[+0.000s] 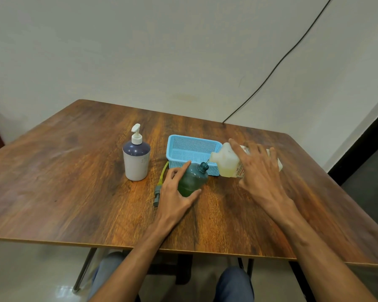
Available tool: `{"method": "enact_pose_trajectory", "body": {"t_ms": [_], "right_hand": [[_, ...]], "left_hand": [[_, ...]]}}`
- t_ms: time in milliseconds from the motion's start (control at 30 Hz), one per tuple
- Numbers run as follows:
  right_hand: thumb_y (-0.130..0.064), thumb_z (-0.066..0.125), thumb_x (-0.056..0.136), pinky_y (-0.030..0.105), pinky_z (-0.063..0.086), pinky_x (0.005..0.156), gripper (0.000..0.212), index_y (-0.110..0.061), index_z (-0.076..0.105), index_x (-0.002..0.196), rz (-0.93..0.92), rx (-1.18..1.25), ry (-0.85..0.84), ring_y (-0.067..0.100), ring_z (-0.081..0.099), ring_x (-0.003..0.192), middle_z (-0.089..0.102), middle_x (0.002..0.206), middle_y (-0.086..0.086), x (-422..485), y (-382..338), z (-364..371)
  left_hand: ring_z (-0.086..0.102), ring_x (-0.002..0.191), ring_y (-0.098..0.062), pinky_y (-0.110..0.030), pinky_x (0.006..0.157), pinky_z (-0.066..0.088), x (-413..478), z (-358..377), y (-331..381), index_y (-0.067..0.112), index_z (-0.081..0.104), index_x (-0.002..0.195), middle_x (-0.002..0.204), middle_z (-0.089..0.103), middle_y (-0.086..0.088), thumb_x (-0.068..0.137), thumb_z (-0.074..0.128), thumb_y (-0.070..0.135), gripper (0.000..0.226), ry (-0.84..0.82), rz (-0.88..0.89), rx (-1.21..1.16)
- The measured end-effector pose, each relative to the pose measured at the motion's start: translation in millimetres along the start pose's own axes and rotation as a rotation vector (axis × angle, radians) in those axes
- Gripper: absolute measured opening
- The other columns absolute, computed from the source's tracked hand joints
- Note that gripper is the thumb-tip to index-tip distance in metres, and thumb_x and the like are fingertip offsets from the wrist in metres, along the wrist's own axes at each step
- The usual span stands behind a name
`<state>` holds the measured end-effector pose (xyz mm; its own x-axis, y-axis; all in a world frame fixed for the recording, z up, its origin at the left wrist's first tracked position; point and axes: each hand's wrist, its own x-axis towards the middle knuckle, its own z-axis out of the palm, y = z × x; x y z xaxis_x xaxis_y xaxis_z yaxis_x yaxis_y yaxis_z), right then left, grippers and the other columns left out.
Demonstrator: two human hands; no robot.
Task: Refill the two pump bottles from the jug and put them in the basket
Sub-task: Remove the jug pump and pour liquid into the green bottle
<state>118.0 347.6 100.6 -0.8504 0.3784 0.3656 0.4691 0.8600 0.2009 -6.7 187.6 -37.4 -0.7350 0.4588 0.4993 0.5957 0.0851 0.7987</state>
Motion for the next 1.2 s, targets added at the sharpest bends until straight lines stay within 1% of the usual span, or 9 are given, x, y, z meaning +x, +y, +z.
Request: {"method": "enact_pose_trajectory", "body": {"t_ms": [233,367,567,733,900,1067,1200], "right_hand": [[-0.025,0.087,0.069,0.061,0.028,0.114,0.114,-0.03,0.019,0.159,-0.004,-0.013,-0.01,0.034,0.041,0.135,0.043,0.147,0.013,0.6,0.4,1.4],[-0.024,0.09,0.064,0.062,0.032,0.11,0.114,-0.029,0.025,0.158,-0.009,-0.024,0.014,0.036,0.046,0.13,0.048,0.143,0.014,1.1,0.0,4.0],[-0.023,0.088,0.067,0.063,0.029,0.112,0.113,-0.03,0.021,0.158,-0.011,-0.011,0.01,0.035,0.044,0.133,0.045,0.146,0.013,1.3,0.6,3.0],[-0.023,0.088,0.067,0.063,0.028,0.113,0.113,-0.03,0.022,0.159,-0.01,-0.007,0.011,0.035,0.043,0.134,0.045,0.147,0.014,1.6,1.0,2.1],[-0.025,0.087,0.069,0.062,0.026,0.115,0.114,-0.031,0.018,0.159,-0.009,-0.01,-0.002,0.034,0.04,0.136,0.042,0.15,0.012,1.8,0.9,2.2],[-0.025,0.087,0.069,0.062,0.027,0.114,0.113,-0.031,0.019,0.159,-0.013,-0.014,-0.004,0.034,0.041,0.135,0.043,0.148,0.012,1.7,-0.4,4.0],[-0.025,0.087,0.069,0.062,0.027,0.114,0.113,-0.03,0.02,0.159,-0.015,-0.015,-0.005,0.034,0.041,0.135,0.044,0.148,0.012,1.3,-0.7,4.4]], "left_hand": [[0.047,0.116,-0.002,0.002,0.095,0.034,-0.3,0.2,0.1,0.026,0.045,0.154,0.129,0.051,0.001,0.079,0.088,0.028,0.086,0.003,0.001,-0.01],[0.049,0.119,-0.005,0.0,0.097,0.036,-0.4,0.3,-1.4,0.027,0.045,0.154,0.129,0.051,0.002,0.08,0.087,0.031,0.085,0.002,0.002,-0.014],[0.046,0.117,-0.001,0.002,0.096,0.035,-0.6,0.5,-0.3,0.025,0.045,0.153,0.13,0.05,0.002,0.08,0.087,0.029,0.085,0.002,-0.002,-0.016],[0.046,0.116,-0.001,0.002,0.096,0.034,-1.1,-0.4,1.0,0.025,0.045,0.153,0.13,0.051,0.001,0.08,0.087,0.028,0.084,0.004,-0.001,-0.016],[0.046,0.118,-0.002,0.003,0.096,0.033,-0.8,-0.2,1.1,0.025,0.045,0.154,0.131,0.051,0.001,0.08,0.087,0.028,0.085,0.003,-0.003,-0.014],[0.045,0.116,0.001,0.003,0.095,0.034,-1.2,0.2,1.2,0.024,0.046,0.153,0.131,0.051,0.001,0.08,0.087,0.029,0.084,0.007,-0.003,-0.017],[0.046,0.117,-0.001,0.002,0.096,0.034,-0.7,0.1,0.7,0.025,0.045,0.154,0.131,0.051,0.002,0.08,0.087,0.03,0.085,0.008,-0.004,-0.015]]}}
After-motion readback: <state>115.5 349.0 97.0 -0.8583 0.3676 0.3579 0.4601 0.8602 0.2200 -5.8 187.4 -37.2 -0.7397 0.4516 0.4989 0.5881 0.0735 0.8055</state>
